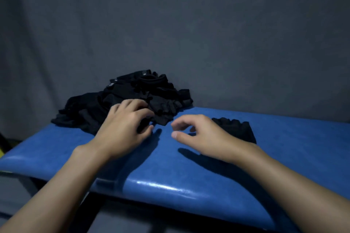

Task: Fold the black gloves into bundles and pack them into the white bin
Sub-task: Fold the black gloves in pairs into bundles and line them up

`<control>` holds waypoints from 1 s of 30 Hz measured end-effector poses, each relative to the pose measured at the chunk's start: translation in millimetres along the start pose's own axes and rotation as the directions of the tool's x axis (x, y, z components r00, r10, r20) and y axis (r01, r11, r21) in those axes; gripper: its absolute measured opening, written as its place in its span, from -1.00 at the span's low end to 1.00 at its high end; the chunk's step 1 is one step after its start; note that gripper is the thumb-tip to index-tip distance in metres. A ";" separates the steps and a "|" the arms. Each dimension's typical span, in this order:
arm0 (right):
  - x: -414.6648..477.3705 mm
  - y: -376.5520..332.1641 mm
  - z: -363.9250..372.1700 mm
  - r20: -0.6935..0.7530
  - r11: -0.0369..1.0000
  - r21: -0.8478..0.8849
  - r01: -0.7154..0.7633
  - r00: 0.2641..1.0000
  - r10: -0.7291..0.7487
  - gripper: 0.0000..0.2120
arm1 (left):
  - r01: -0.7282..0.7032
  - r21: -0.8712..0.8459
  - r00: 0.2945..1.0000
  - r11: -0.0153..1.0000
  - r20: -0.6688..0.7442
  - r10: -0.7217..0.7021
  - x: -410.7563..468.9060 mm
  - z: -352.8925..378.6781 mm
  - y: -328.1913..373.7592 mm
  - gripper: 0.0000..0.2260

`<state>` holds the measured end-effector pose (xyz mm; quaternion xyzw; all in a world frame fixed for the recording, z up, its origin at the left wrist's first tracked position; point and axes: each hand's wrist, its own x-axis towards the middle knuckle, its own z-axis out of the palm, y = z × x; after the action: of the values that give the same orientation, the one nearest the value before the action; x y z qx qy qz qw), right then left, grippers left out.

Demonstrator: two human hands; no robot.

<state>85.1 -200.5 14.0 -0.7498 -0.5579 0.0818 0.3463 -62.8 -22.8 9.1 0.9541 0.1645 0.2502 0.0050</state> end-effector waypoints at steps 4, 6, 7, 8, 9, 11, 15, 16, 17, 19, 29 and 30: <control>38.2 -10.3 35.9 0.026 0.993 0.117 -0.033 0.999 0.030 -0.74 | 0.061 0.004 0.997 0.998 0.050 -0.061 -6.1 1.1 -28.9 -0.61; 52.6 -11.7 50.6 0.036 0.989 0.142 -0.052 0.998 0.048 -0.73 | 0.061 -0.037 0.994 0.997 0.093 -0.057 -7.0 0.1 -37.4 -0.58; 58.7 -11.2 56.1 0.041 0.987 0.149 -0.061 0.998 0.055 -0.73 | 0.062 -0.049 0.994 0.997 0.098 -0.057 -7.1 -0.5 -40.8 -0.58; 63.6 -11.4 60.2 0.043 0.986 0.151 -0.066 0.997 0.060 -0.73 | 0.059 -0.053 0.994 0.997 0.093 -0.054 -7.0 -1.0 -44.0 -0.57; 67.6 -12.0 63.6 0.040 0.986 0.152 -0.070 0.997 0.065 -0.74 | 0.053 -0.052 0.995 0.997 0.083 -0.048 -6.8 -1.3 -46.9 -0.57; 74.2 -14.1 67.8 0.036 0.985 0.153 -0.081 0.996 0.077 -0.74 | 0.047 -0.042 0.996 0.998 0.075 -0.044 -7.3 -0.9 -52.6 -0.55; 78.8 -16.9 71.0 0.020 0.973 0.210 -0.096 0.995 0.094 -0.71 | 0.071 -0.047 0.994 0.996 0.084 -0.067 -8.2 -0.9 -58.7 -0.50; 79.2 -16.8 71.4 0.010 0.970 0.223 -0.092 0.996 0.092 -0.70 | 0.071 -0.052 0.995 0.996 0.078 -0.067 -8.0 -1.3 -58.2 -0.50; 79.6 -16.3 71.9 -0.005 0.968 0.234 -0.086 0.996 0.090 -0.71 | 0.071 -0.058 0.995 0.996 0.075 -0.067 -7.2 -1.0 -57.3 -0.50; 79.6 -17.3 70.6 -0.059 0.962 0.263 -0.071 0.994 0.090 -0.75 | 0.076 -0.073 0.995 0.994 0.063 -0.071 -5.8 -1.6 -54.3 -0.51; 60.7 -31.8 25.3 -0.354 0.915 0.396 0.072 0.932 0.080 -0.75 | 0.087 -0.346 0.970 0.934 -0.184 -0.158 1.0 -13.3 -25.4 -0.52; 56.5 -30.7 19.2 -0.364 0.915 0.396 0.075 0.928 0.082 -0.76 | 0.081 -0.377 0.965 0.923 -0.202 -0.167 1.9 -13.0 -21.7 -0.56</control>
<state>71.9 -137.6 33.3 -0.6649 -0.4515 0.0516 0.5928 -74.2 -2.6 19.4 0.8886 0.1747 0.3843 0.1792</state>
